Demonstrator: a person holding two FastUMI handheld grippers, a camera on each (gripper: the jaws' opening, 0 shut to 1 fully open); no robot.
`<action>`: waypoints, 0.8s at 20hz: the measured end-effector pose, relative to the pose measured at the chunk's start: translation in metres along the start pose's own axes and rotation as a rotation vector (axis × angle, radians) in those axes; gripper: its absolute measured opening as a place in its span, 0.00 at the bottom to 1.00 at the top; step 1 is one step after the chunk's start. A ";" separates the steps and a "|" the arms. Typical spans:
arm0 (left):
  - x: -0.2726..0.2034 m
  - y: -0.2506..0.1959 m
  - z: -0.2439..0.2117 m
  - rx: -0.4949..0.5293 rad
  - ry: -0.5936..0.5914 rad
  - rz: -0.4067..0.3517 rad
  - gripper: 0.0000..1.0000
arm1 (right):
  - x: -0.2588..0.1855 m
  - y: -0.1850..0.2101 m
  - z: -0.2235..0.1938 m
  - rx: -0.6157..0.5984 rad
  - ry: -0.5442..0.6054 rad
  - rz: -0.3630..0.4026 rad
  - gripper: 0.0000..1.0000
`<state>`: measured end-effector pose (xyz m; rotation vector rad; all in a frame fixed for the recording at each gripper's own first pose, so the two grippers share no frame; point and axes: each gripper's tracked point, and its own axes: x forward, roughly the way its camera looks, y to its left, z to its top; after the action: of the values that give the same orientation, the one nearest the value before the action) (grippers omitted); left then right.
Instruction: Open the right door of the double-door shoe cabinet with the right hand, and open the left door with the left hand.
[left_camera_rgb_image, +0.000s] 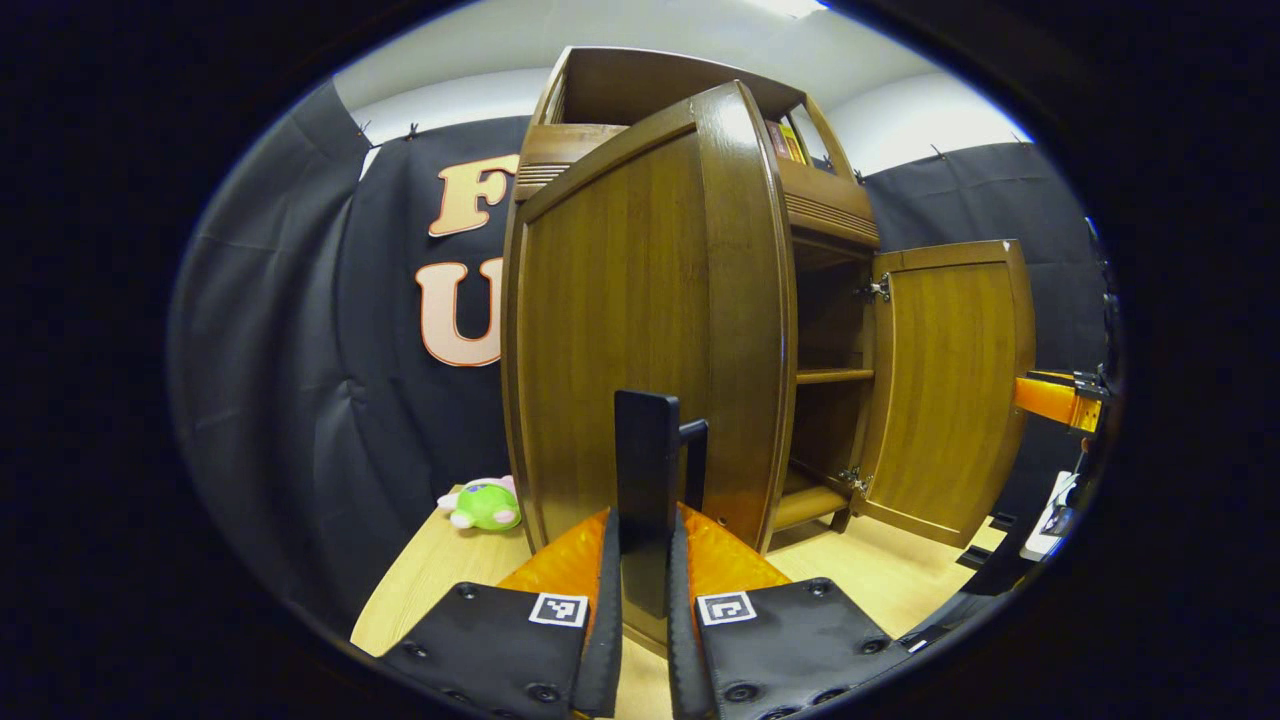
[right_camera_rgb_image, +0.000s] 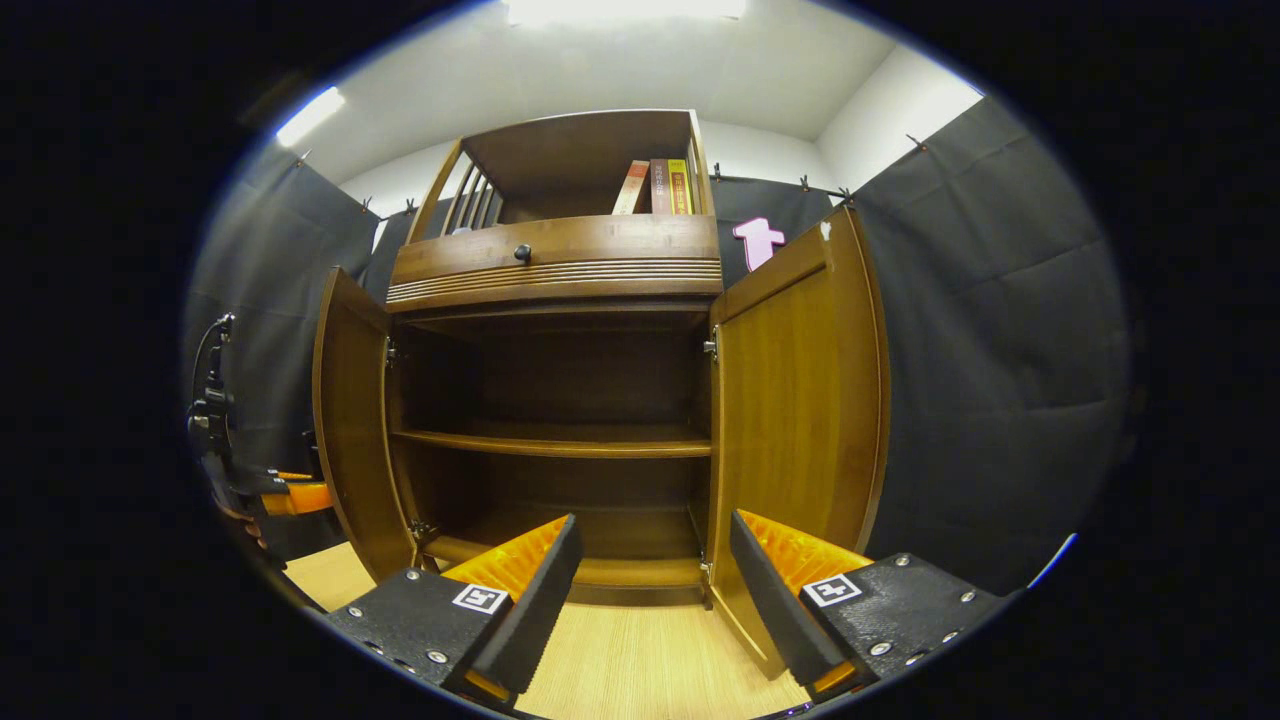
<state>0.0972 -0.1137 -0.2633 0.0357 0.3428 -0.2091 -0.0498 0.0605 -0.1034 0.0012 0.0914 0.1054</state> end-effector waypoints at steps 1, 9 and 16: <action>-0.002 0.002 0.000 -0.003 0.001 0.009 0.25 | 0.002 0.002 0.000 0.000 0.002 0.002 1.00; -0.006 0.016 0.002 -0.004 -0.017 0.057 0.19 | 0.003 0.022 0.003 -0.005 0.002 0.034 1.00; -0.007 0.024 0.004 -0.011 -0.033 0.067 0.19 | 0.002 0.033 0.007 -0.017 0.001 0.044 1.00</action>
<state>0.0970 -0.0891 -0.2576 0.0327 0.3097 -0.1409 -0.0506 0.0937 -0.0965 -0.0137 0.0918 0.1500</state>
